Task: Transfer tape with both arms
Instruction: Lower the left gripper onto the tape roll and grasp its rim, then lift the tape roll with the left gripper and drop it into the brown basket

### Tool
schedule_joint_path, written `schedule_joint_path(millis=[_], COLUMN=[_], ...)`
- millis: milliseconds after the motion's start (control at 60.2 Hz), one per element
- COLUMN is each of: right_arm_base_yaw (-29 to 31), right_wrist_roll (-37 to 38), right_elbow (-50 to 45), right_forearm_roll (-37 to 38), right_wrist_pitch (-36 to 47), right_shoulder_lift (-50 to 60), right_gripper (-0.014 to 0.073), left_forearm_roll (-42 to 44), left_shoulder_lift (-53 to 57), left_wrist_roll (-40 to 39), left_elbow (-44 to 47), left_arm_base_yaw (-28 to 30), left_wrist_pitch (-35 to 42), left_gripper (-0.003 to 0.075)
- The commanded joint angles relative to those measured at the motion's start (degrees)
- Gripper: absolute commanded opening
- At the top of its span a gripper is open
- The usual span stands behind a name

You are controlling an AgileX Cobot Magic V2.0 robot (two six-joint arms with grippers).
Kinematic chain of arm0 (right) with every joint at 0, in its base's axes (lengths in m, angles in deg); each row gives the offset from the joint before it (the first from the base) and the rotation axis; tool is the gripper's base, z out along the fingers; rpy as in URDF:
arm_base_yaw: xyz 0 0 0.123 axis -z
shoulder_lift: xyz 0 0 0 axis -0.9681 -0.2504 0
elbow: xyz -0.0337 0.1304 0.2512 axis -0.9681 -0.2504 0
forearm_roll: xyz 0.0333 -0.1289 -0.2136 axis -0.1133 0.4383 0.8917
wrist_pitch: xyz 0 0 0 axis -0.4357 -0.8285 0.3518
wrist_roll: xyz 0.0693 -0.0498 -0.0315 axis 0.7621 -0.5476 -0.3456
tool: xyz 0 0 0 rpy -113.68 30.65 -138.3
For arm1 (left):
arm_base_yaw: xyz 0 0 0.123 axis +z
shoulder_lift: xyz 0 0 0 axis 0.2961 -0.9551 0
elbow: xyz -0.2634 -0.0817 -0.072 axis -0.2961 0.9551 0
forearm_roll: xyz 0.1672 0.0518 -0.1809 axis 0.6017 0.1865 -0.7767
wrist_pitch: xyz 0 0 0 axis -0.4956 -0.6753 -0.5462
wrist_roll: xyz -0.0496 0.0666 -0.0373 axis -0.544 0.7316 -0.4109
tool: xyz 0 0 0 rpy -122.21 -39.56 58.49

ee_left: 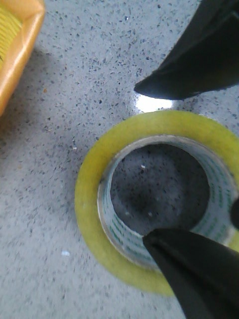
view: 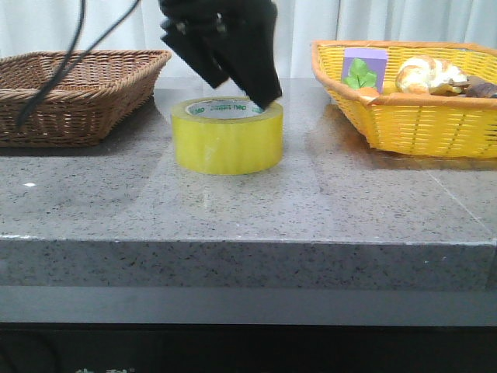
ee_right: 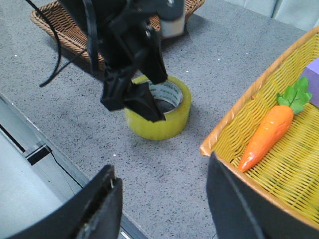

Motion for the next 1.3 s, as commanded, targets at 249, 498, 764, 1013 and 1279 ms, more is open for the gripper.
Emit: schedule_joint_path(millis=[249, 498, 764, 1013, 1279], right_arm_base_yaw=[0.36, 0.36, 0.36, 0.36, 0.36], right_wrist_roll=[-0.35, -0.35, -0.35, -0.35, -0.35], right_elbow=[1.46, 1.46, 1.46, 1.46, 1.46], right_forearm_roll=[-0.4, -0.4, -0.4, -0.4, -0.4], right_wrist_pitch=[4.31, 4.31, 4.31, 4.31, 4.31], right_shoulder_lift=[0.19, 0.19, 0.19, 0.19, 0.19], right_gripper=[0.0413, 0.0413, 0.0413, 0.0413, 0.0413], left_forearm_roll=[-0.6, -0.6, -0.6, -0.6, -0.6], left_shoulder_lift=[-1.89, -2.54, -2.54, -2.43, -2.43], left_wrist_roll=[0.03, 0.03, -0.31, -0.43, -0.43], left_elbow=[-2.11, -2.11, -2.19, -7.65, -19.54], left_arm_base_yaw=[-0.45, -0.45, -0.45, -0.45, -0.33], left_wrist_pitch=[1.52, 0.87, -0.25, -5.34, -10.05], left_gripper=[0.0533, 0.0384, 0.0199, 0.0198, 0.0193])
